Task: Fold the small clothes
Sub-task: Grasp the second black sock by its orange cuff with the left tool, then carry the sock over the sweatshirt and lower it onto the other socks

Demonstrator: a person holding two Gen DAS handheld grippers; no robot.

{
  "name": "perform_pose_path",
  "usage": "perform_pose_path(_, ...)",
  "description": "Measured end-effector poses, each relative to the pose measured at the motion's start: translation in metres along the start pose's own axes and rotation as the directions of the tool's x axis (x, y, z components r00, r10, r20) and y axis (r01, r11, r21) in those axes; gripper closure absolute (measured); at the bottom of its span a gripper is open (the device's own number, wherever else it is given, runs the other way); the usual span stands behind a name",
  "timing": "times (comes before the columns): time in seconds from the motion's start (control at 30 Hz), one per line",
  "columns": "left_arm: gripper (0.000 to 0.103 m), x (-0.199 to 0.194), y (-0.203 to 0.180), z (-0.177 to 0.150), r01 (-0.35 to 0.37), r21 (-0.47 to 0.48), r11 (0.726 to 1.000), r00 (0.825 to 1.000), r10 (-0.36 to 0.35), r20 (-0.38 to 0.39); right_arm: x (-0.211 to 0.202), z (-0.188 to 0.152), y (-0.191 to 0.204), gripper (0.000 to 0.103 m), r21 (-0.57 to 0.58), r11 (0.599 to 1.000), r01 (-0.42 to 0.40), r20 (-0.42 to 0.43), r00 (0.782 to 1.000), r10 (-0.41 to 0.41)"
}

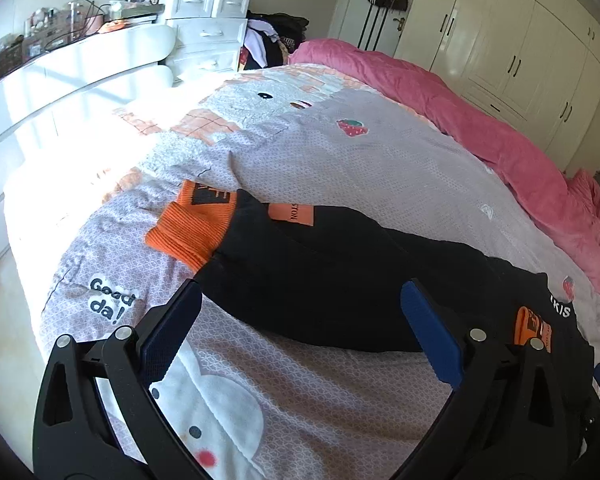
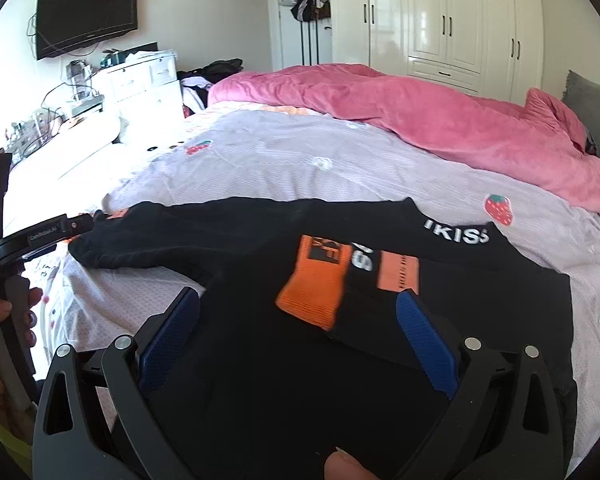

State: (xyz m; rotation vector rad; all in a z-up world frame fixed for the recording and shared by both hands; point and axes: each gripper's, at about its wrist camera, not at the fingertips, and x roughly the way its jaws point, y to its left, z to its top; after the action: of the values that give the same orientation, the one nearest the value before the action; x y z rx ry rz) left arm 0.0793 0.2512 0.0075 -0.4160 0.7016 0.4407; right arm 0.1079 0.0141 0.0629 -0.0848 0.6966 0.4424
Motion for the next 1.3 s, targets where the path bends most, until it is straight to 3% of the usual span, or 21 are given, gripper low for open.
perform_pose_path(0.73,0.011,0.019,0.060,0.000,0.006,-0.265,0.964,1.000,0.001,0.028,0.040,0.009,0.062,0.005,-0.097,0.993,-0.071,-0.050,0.997,0.067)
perform_pose_path(0.8,0.023,0.019,0.062,0.004,0.014,-0.283,0.959,0.998,0.003,0.061,0.044,0.010,0.061,0.005,-0.091,0.993,-0.071,-0.060,0.996,0.065)
perform_pose_path(0.87,0.044,0.020,0.065,0.007,0.017,-0.299,0.954,0.997,0.006,0.076,0.047,0.009,0.060,0.005,-0.086,0.994,-0.071,-0.066,0.996,0.066)
perform_pose_path(0.93,0.044,0.026,0.069,0.007,0.016,-0.317,0.948,0.998,0.005,0.067,0.050,0.008,0.058,0.005,-0.078,0.994,-0.070,-0.073,0.995,0.065)
perform_pose_path(1.0,0.056,0.036,0.073,0.008,0.031,-0.342,0.939,0.999,-0.014,0.051,0.054,0.006,0.054,0.005,-0.065,0.996,-0.068,-0.083,0.995,0.063)
perform_pose_path(1.07,0.085,0.041,0.073,0.011,0.051,-0.347,0.936,0.998,-0.034,0.054,0.056,0.004,0.052,0.005,-0.052,0.996,-0.065,-0.092,0.994,0.060)
perform_pose_path(1.13,0.101,0.038,0.069,0.014,0.063,-0.332,0.941,0.996,-0.040,0.074,0.057,0.001,0.049,0.005,-0.039,0.997,-0.066,-0.102,0.993,0.062)
perform_pose_path(1.3,0.101,0.019,0.051,0.020,0.149,-0.273,0.951,0.984,-0.116,0.134,0.054,-0.008,0.038,0.005,0.001,0.998,-0.061,-0.107,0.992,0.061)
